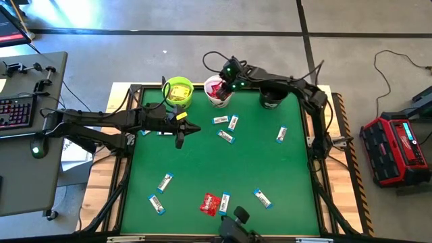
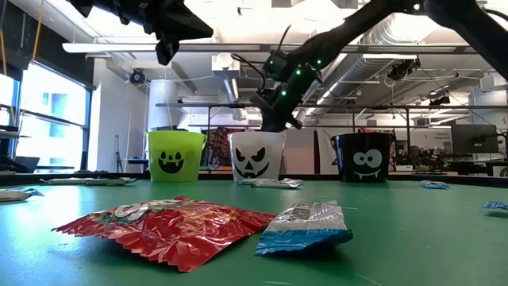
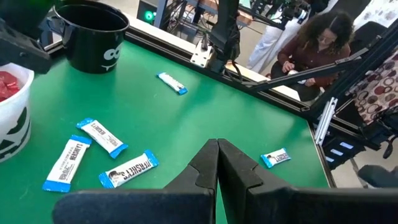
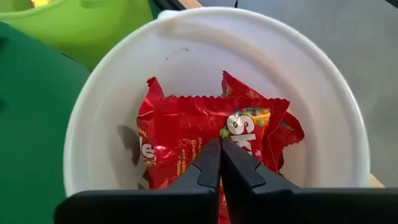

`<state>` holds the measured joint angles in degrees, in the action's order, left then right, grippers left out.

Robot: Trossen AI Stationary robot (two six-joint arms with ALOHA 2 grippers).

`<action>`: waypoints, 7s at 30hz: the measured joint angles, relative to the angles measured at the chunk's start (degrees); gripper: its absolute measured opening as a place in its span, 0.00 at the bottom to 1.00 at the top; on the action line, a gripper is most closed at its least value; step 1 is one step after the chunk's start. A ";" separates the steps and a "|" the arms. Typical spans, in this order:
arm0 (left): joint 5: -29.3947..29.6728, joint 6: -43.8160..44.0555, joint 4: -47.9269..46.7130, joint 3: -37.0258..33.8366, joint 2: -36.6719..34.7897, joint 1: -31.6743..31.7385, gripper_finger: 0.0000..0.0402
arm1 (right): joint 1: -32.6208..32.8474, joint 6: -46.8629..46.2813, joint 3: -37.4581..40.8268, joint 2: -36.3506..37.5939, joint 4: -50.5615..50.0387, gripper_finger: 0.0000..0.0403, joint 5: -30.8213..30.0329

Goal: Sort candy by brand, put in halloween buckets
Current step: Put the red candy into the white bucket

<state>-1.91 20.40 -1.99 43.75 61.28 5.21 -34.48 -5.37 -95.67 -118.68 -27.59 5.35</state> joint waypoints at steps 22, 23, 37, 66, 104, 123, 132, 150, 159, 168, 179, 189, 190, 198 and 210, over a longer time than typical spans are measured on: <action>-6.45 -2.36 -8.75 0.09 -0.17 0.00 0.00 | 6.59 5.31 -17.25 -0.83 -14.36 0.00 -0.93; -6.90 -2.82 -9.69 0.09 -0.17 0.00 0.00 | 7.34 4.40 -17.38 -0.59 -14.77 0.00 -1.04; -13.57 -7.22 -13.65 0.09 -0.20 -0.24 0.00 | 20.12 -6.25 -5.93 3.95 -6.44 0.00 -9.64; -6.51 -1.90 -14.15 0.61 6.50 -21.46 0.04 | 41.31 -23.43 41.21 39.75 12.02 0.00 -19.35; -2.29 -4.41 5.31 9.88 41.20 -29.19 0.53 | 43.28 -24.26 41.23 39.70 7.26 0.00 -18.27; 0.96 -11.56 4.38 10.02 43.68 -30.73 0.53 | 44.52 -24.20 41.21 39.68 6.88 0.00 -18.60; 0.66 -11.56 1.92 12.79 45.75 -30.73 0.53 | 44.67 -24.37 41.21 39.68 6.91 0.00 -18.68; -0.25 -13.19 1.05 12.83 47.63 -30.68 0.40 | 44.67 -24.44 41.21 39.68 7.17 0.00 -18.89; -0.62 -16.09 2.17 12.76 47.74 -30.69 0.12 | 44.68 -24.46 41.21 39.68 7.16 0.00 -18.94; -5.24 -14.45 2.16 12.72 47.72 -29.52 0.00 | 44.68 -24.66 41.21 39.68 7.17 0.00 -18.94; -7.11 -10.54 -0.83 12.66 42.93 -23.82 0.00 | 47.03 -26.49 41.21 39.68 7.28 0.00 -19.84; -10.70 -8.44 -8.24 12.69 35.97 -17.36 0.00 | 48.52 -27.86 41.21 39.68 8.06 0.00 -17.88; -12.35 -6.95 -8.72 12.72 35.99 -16.78 0.00 | 48.56 -27.81 41.21 39.59 9.01 0.00 -15.46; -20.18 -6.00 -2.96 9.87 36.63 -16.09 0.00 | 54.69 -25.49 41.13 32.34 19.47 0.00 -9.57; -26.98 4.89 9.56 0.96 36.68 -15.30 0.00 | 59.82 -22.04 25.41 14.20 17.83 0.00 -12.36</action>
<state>-28.89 25.30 7.57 44.71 97.95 -10.08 25.34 -27.41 -70.25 -104.47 -9.76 -7.01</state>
